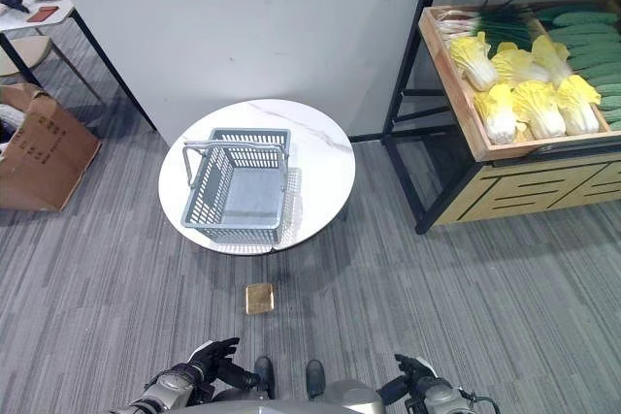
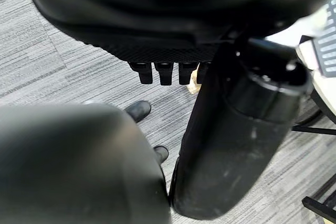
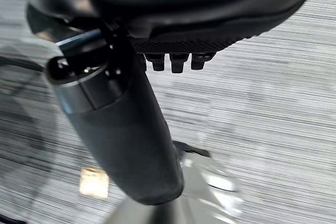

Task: Get the vegetables into the basket

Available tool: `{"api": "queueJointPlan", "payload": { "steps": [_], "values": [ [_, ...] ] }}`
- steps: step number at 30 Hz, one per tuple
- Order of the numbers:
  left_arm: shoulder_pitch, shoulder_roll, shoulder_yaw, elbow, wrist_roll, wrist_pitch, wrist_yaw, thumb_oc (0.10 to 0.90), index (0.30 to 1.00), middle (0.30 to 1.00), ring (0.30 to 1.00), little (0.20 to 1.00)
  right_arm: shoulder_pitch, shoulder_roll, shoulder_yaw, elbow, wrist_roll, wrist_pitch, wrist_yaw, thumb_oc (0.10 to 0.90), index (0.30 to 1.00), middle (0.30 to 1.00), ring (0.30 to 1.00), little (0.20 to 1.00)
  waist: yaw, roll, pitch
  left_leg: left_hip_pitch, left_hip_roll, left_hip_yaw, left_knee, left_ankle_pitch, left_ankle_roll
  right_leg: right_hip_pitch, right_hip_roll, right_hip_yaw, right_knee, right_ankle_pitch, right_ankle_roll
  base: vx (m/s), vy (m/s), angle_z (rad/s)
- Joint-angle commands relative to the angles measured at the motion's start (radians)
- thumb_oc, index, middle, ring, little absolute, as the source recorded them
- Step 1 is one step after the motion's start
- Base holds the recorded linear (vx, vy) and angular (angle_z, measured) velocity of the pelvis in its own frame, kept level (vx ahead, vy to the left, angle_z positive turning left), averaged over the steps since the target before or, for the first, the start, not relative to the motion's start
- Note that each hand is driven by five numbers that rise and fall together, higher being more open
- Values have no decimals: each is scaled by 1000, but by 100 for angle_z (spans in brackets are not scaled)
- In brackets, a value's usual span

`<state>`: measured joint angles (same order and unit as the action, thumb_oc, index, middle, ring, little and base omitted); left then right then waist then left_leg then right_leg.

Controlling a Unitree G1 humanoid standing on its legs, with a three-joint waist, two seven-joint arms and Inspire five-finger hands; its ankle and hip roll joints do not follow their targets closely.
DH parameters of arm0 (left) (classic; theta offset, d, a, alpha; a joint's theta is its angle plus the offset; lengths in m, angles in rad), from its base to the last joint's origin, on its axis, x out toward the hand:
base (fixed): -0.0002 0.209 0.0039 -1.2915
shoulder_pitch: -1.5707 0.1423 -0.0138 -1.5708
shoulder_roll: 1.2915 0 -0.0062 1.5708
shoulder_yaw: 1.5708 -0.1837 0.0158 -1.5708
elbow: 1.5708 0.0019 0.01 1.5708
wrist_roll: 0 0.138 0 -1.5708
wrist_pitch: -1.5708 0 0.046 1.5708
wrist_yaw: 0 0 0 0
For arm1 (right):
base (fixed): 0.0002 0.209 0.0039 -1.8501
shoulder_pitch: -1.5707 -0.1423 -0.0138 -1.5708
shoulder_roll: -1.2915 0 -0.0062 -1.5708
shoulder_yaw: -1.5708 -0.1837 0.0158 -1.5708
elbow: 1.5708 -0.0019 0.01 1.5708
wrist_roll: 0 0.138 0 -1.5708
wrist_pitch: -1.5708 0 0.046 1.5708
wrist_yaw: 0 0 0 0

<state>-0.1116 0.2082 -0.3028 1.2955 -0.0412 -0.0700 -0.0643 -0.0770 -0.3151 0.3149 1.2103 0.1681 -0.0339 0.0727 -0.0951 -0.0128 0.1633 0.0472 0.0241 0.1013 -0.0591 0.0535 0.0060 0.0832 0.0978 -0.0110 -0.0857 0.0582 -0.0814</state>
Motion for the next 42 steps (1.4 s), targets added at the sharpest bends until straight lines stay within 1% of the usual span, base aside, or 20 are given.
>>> {"api": "queueJointPlan", "payload": {
  "steps": [1, 4, 6, 7, 8, 9, 11, 16, 18, 19, 21, 24, 25, 26, 28, 31, 33, 34, 35, 42],
  "values": [
    [19, 46, -13, 29, 8, 3, 23, 900, 1000, 1000, 1000, 1000, -76, -14, -22, -53, 79, -37, -3, 900, 1000, 1000, 1000, 1000, 37, -15, -34, 35, -43, 25, 55, -112, 20, -30, -97, 82, 80, -83, 115, 92, 141, -29],
    [35, 65, 13, 28, 0, 2, 29, 900, 1000, 1000, 1000, 1000, -131, -48, -76, -211, 218, -50, -15, 900, 1000, 1000, 1000, 1000, 60, -31, -45, 63, -48, 39, 26, -117, 32, -23, -101, 98, 71, -77, 132, 96, 167, -23],
    [39, 67, 18, 30, -3, 5, 28, 900, 1000, 1000, 1000, 1000, -143, -57, -88, -250, 248, -49, -23, 900, 1000, 1000, 1000, 1000, 65, -34, -48, 70, -48, 43, 19, -118, 33, -20, -102, 102, 69, -75, 135, 55, 103, -9],
    [54, 71, 33, 35, -10, 10, 28, 900, 1000, 1000, 1000, 1000, -192, -99, -123, -374, 309, -59, -32, 900, 1000, 1000, 1000, 1000, 76, -46, -54, 84, -50, 49, 3, -120, 39, -16, -103, 114, 62, -70, 144, 70, 134, 2],
    [59, 72, 36, 38, -10, 14, 26, 900, 1000, 1000, 1000, 1000, -217, -114, -126, -394, 332, -61, -34, 900, 1000, 1000, 1000, 1000, 82, -50, -57, 89, -50, 51, 1, -122, 41, -13, -104, 116, 61, -71, 145, 89, 166, -1],
    [61, 73, 34, 43, -12, 16, 28, 900, 1000, 1000, 1000, 1000, -249, -121, -133, -408, 392, -66, -38, 900, 1000, 1000, 1000, 1000, 88, -54, -59, 92, -50, 53, -1, -123, 41, -11, -104, 117, 57, -70, 146, 53, 76, -9],
    [66, 75, 40, 48, -19, 22, 25, 900, 1000, 1000, 1000, 1000, -299, -147, -118, -461, 418, -57, -16, 900, 1000, 1000, 1000, 1000, 98, -65, -61, 95, -49, 55, 0, -125, 42, -7, -104, 119, 53, -69, 147, 46, 63, -4],
    [75, 74, 52, 58, -53, 35, 28, 900, 1000, 1000, 1000, 1000, -464, -181, -60, -528, 405, -60, -40, 900, 1000, 1000, 1000, 1000, 123, -91, -63, 95, -47, 55, -10, -123, 43, -11, -102, 120, 45, -62, 149, 32, 41, -3],
    [75, 72, 52, 60, -60, 39, 29, 900, 1000, 1000, 1000, 1000, -556, -199, -25, -545, 330, -59, -64, 900, 1000, 1000, 1000, 1000, 132, -101, -63, 93, -45, 51, -22, -118, 42, -14, -101, 116, 41, -58, 149, 0, 0, 0],
    [74, 72, 52, 60, -60, 39, 29, 900, 1000, 1000, 1000, 1000, -557, -199, -25, -544, 330, -59, -64, 900, 1000, 1000, 1000, 1000, 131, -101, -62, 93, -45, 51, -22, -117, 42, -14, -101, 116, 41, -58, 149, 0, 0, 0],
    [70, 70, 37, 59, -85, 38, 28, 900, 1000, 1000, 1000, 1000, -705, -212, 24, -480, 343, -51, -66, 900, 1000, 1000, 1000, 1000, 145, -116, -57, 82, -43, 42, -28, -109, 39, -21, -101, 108, 29, -50, 148, 7, 3, 5],
    [66, 77, 37, 65, -116, 38, 31, 900, 1000, 1000, 1000, 1000, -833, -218, 76, -425, 299, -37, -68, 900, 1000, 1000, 1000, 1000, 158, -130, -51, 64, -40, 32, -28, -103, 37, -32, -100, 99, 24, -45, 146, -12, -11, 7],
    [65, 77, 38, 65, -116, 38, 31, 900, 1000, 1000, 1000, 1000, -835, -217, 77, -424, 299, -38, -68, 900, 1000, 1000, 1000, 1000, 158, -131, -52, 60, -40, 33, -28, -100, 37, -36, -100, 101, 22, -42, 145, -11, -17, 13],
    [60, 86, 61, 71, -157, 40, 33, 900, 1000, 1000, 1000, 1000, -906, -210, 107, -380, 268, -30, -81, 900, 1000, 1000, 1000, 1000, 166, -134, -46, 53, -41, 27, -28, -98, 36, -40, -100, 99, 18, -40, 145, -4, -15, 15],
    [58, 88, 68, 74, -175, 40, 34, 900, 1000, 1000, 1000, 1000, -935, -198, 113, -339, 266, -26, -82, 900, 1000, 1000, 1000, 1000, 170, -134, -46, 51, -42, 26, -28, -98, 34, -40, -101, 97, 17, -39, 144, 15, -12, 10],
    [63, 103, 83, 82, -202, 40, 28, 900, 1000, 1000, 1000, 1000, -1057, -146, 192, -214, 209, 7, -43, 900, 1000, 1000, 1000, 1000, 186, -129, -49, 59, -45, 8, -28, -100, 32, -25, -102, 90, 11, -46, 137, 63, -24, 11],
    [62, 111, 74, 81, -200, 37, 29, 900, 1000, 1000, 1000, 1000, -1109, -115, 207, -149, 195, 12, -43, 900, 1000, 1000, 1000, 1000, 192, -125, -45, 58, -47, -2, -28, -98, 32, -22, -103, 85, 8, -49, 134, 53, -13, 7],
    [60, 115, 69, 80, -205, 37, 29, 900, 1000, 1000, 1000, 1000, -1147, -94, 215, -90, 176, 16, -46, 900, 1000, 1000, 1000, 1000, 196, -124, -43, 52, -48, -10, -28, -96, 32, -23, -104, 80, 6, -50, 132, -30, -26, 17],
    [40, 124, 59, 70, -239, 30, 36, 900, 1000, 1000, 1000, 1000, -1210, -69, 239, -22, 138, 24, -57, 900, 1000, 1000, 1000, 1000, 205, -127, -26, 15, -48, -26, -28, -83, 30, -50, -106, 65, 6, -43, 132, -37, -24, 21],
    [27, 127, 35, 59, -255, 34, 30, 900, 1000, 1000, 1000, 1000, -1283, -50, 273, 65, 65, 39, -61, 900, 1000, 1000, 1000, 1000, 225, -126, -19, -38, -48, -60, -28, -67, 28, -87, -104, 38, -2, -32, 132, -32, -24, 24]
  ]
}}
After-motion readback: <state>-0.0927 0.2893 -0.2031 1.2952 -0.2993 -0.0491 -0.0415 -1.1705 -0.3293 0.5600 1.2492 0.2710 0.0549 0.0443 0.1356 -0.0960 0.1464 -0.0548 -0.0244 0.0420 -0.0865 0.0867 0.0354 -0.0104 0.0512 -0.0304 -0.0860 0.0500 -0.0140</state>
